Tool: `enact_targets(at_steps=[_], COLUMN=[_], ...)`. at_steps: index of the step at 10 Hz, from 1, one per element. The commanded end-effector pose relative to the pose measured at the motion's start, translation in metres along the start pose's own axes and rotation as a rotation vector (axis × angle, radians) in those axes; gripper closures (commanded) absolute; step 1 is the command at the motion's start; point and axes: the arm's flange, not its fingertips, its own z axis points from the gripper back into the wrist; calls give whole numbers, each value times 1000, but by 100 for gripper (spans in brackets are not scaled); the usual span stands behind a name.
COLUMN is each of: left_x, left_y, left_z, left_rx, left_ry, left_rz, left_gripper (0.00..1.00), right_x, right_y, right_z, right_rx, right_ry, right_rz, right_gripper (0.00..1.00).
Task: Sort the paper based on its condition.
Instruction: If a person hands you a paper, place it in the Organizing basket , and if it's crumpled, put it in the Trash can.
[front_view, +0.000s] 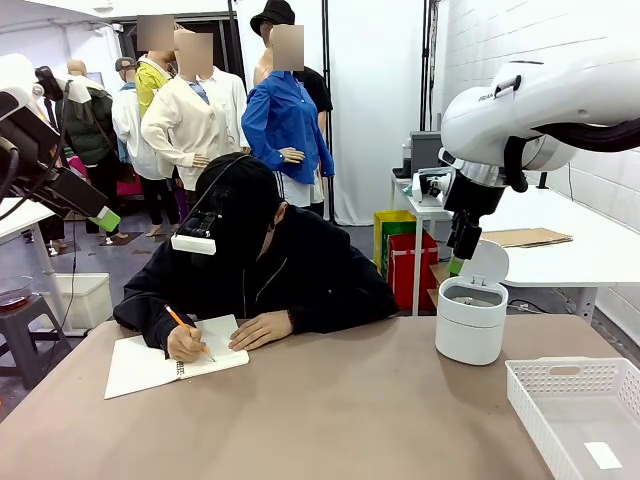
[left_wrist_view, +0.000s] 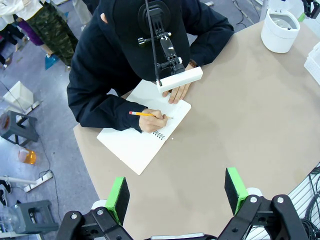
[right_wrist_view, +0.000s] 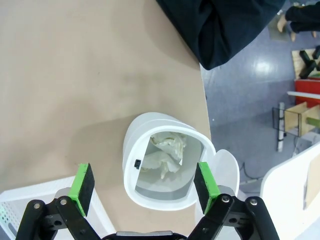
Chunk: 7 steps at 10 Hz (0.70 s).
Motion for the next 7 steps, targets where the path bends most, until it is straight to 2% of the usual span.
enact_targets(at_steps=[1,7], left_x=[0,0], left_y=[0,0], left_z=[0,0], left_rx=[1,1], left_ry=[0,0], left_rz=[0,0], left_gripper=[0,0], right_x=[0,0], right_y=[-4,0], right_z=[-1,0], right_rx=[-13,0], right_ry=[1,0], right_rz=[4,0], right_gripper=[0,0])
